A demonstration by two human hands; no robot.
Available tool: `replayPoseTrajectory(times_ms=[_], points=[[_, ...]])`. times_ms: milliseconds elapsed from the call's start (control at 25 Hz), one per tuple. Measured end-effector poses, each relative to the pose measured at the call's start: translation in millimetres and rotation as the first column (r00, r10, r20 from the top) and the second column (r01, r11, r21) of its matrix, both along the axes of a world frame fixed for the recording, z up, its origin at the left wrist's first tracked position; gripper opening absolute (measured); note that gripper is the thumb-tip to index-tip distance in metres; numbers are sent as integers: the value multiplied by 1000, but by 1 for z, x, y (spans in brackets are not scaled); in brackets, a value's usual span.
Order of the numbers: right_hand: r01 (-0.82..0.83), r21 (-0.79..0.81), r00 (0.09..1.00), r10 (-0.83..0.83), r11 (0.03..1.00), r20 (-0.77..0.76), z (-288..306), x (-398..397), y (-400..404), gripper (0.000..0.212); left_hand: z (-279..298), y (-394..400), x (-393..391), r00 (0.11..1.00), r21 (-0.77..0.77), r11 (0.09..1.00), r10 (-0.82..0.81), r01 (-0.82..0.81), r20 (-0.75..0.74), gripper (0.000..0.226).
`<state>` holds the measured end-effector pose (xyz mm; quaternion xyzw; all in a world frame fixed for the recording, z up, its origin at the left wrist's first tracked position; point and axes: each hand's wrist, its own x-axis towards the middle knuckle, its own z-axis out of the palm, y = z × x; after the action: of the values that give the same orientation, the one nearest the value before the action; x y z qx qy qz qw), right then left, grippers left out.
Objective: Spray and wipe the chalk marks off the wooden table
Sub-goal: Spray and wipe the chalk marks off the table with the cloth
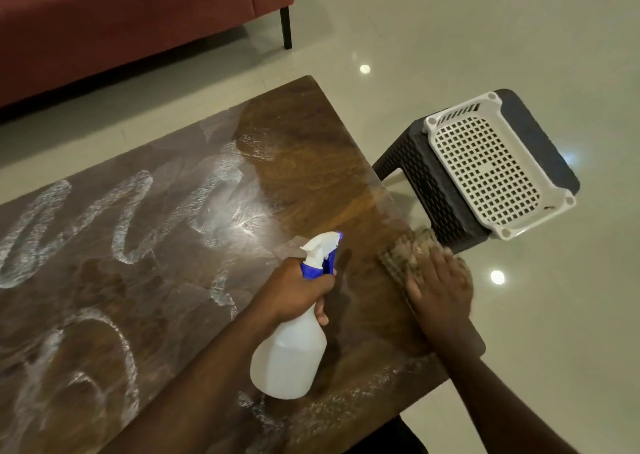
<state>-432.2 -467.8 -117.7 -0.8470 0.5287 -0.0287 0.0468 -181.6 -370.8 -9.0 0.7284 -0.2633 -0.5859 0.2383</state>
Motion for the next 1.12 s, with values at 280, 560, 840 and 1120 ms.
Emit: replayPoseTrajectory(times_ms=[280,560,840,1120], points=[[-436,-25,895,436,900,93,-8,29,34,51,-5,-13,-12,998,1,999,42,-42,37,18],[-159,-30,975,162,987,155,-4,126,-85,52,14,-20,-4,992,-34,994,105,-103,70,13],[-325,-28,934,325,945,146,-15,169,-101,54,-7,-26,-5,987,-18,990,144,-143,73,19],[-532,24,843,527,846,105,-2,36,33,52,-8,-10,-29,975,-21,979,203,-202,87,27]])
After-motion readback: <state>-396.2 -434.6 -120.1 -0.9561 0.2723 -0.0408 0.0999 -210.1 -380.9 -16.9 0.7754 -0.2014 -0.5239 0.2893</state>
